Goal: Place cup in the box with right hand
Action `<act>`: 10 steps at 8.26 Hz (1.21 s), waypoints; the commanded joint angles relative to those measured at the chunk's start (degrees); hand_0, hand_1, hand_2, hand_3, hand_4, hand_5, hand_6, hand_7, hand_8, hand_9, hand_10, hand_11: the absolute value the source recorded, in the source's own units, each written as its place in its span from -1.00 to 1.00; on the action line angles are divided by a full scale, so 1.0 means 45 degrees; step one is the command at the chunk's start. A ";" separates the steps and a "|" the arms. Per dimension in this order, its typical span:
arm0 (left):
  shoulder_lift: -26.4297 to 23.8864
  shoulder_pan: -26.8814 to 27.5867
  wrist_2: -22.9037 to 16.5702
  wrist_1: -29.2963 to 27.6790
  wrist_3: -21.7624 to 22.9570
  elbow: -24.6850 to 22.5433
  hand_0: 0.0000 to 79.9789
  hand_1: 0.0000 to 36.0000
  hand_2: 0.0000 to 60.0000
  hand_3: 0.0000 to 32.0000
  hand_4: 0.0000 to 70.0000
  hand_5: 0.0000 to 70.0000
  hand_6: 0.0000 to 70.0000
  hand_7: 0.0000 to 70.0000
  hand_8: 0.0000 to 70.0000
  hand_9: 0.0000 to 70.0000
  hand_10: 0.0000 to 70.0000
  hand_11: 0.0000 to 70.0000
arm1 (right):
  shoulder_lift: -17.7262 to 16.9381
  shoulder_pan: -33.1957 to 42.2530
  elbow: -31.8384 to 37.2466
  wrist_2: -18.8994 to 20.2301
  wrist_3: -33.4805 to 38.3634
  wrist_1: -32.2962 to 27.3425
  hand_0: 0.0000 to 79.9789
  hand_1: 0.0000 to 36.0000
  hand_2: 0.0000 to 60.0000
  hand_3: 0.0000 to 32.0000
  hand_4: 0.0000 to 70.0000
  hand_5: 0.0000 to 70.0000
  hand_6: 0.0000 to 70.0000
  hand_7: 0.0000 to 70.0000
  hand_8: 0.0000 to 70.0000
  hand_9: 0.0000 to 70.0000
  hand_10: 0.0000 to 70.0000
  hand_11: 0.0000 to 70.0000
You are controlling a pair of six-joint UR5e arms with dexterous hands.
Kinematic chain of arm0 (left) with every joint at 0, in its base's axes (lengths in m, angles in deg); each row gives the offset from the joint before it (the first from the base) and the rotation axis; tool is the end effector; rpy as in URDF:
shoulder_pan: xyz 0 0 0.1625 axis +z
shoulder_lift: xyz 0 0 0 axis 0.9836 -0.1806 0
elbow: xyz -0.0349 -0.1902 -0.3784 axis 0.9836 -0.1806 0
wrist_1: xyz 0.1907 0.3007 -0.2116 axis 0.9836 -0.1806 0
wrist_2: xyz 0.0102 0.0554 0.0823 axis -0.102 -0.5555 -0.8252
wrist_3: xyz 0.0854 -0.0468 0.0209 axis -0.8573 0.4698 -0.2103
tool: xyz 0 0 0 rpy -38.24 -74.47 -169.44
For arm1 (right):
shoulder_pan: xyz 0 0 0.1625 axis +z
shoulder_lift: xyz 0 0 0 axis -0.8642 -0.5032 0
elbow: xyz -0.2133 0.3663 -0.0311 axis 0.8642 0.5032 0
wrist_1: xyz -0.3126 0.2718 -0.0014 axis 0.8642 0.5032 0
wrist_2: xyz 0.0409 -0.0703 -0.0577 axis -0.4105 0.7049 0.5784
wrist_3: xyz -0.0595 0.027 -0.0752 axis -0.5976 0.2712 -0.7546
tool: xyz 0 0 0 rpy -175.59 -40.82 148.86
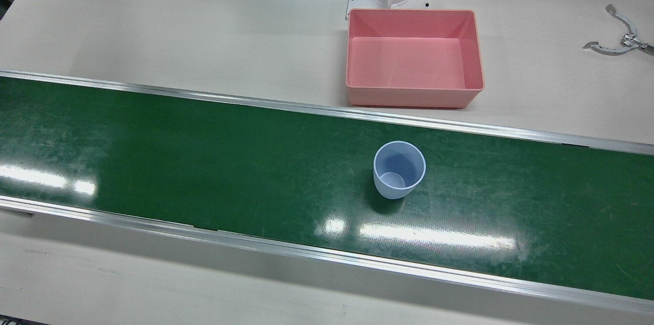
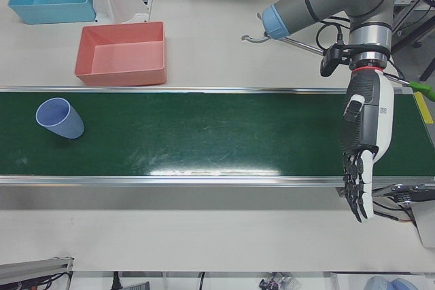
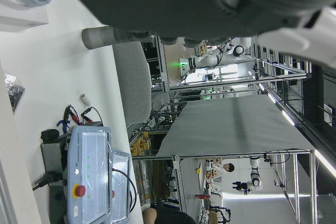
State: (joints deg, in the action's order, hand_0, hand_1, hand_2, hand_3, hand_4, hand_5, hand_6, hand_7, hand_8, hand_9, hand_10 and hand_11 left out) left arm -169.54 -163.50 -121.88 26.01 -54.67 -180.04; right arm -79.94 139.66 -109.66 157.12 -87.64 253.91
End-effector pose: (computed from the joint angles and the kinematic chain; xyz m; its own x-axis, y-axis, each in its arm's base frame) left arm -0.0538 -0.5880 0.5245 -0.9534 -0.2797 -0.1131 0.1184 -0.0021 -0.9930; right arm 0.0337 -0.5755 0.4588 -0.9335 0.0925 0.3465 -0.3191 0.2263 -0.9203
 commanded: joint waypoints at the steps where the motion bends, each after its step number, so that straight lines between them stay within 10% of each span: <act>1: 0.0000 -0.0007 0.0000 -0.0006 0.0000 0.0038 -1.00 -1.00 -1.00 -1.00 -1.00 -1.00 -1.00 -1.00 -1.00 -1.00 -1.00 -1.00 | 0.0524 0.0298 -0.0503 0.0416 0.0056 0.1068 0.39 -0.22 -0.97 -1.00 0.43 -0.85 -0.51 1.00 -0.78 -0.35 -0.83 -0.71; 3: 0.0000 -0.0007 0.0000 -0.0006 0.0000 0.0038 -1.00 -1.00 -1.00 -1.00 -1.00 -1.00 -1.00 -1.00 -1.00 -1.00 -1.00 -1.00 | 0.0348 -0.0343 -0.0679 0.0397 -0.0195 0.1030 0.36 -0.27 -0.98 -1.00 0.32 -0.85 -0.56 0.99 -0.79 -0.40 -0.83 -0.71; 5: 0.0000 0.0012 0.0000 -0.0025 0.0000 0.0038 -1.00 -1.00 -1.00 -1.00 -1.00 -1.00 -1.00 -1.00 -1.00 -1.00 -1.00 -1.00 | -0.0002 -0.1164 -0.0737 0.0357 -0.2062 0.0234 0.36 -0.11 -0.67 -1.00 0.09 -0.84 -0.72 0.15 -0.91 -0.71 -0.89 -0.79; 7: 0.0000 -0.0007 0.0000 -0.0026 0.0000 0.0038 -1.00 -1.00 -1.00 -1.00 -1.00 -1.00 -1.00 -1.00 -1.00 -1.00 -1.00 -1.00 | -0.0180 -0.1965 -0.0718 0.0067 -0.3842 -0.0667 0.35 -0.21 -0.99 -1.00 -0.25 -0.84 -0.85 -0.56 -1.00 -0.95 -0.93 -0.84; 10: 0.0020 -0.0007 0.0000 -0.0026 0.0000 0.0038 -1.00 -1.00 -1.00 -1.00 -1.00 -1.00 -1.00 -1.00 -1.00 -1.00 -1.00 -1.00 | -0.0161 -0.3564 -0.0621 -0.1843 -0.3909 -0.0923 0.30 -0.39 -1.00 -1.00 -0.47 -0.86 -0.89 -0.73 -1.00 -0.99 -0.94 -0.87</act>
State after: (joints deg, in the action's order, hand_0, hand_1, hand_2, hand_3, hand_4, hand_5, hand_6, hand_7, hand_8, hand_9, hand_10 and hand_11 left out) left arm -169.54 -163.49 -121.88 25.90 -54.67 -179.87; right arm -80.69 128.84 -112.75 154.58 -104.53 250.78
